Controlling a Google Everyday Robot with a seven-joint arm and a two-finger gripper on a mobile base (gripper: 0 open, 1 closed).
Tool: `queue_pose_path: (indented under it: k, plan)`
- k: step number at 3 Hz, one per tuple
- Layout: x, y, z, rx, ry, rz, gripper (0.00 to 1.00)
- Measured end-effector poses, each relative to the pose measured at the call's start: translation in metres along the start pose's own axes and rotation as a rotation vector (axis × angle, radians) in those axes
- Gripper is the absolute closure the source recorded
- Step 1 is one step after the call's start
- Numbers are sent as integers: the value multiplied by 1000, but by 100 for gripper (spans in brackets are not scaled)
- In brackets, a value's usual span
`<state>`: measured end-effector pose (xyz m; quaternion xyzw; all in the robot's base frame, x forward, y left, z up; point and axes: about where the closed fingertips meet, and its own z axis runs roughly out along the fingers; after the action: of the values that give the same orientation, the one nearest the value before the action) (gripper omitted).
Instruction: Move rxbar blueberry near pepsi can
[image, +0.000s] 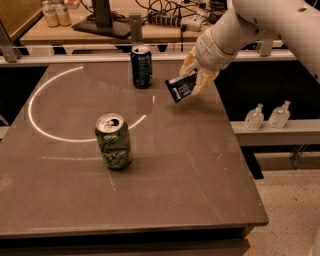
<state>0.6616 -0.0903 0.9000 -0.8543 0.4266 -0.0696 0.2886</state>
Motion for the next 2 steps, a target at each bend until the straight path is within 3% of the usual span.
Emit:
queue_pose_path:
  k: [1,2]
  plan:
    - [13,-17,20,4,36,30,85]
    - [19,-39,41,28,64,62,54]
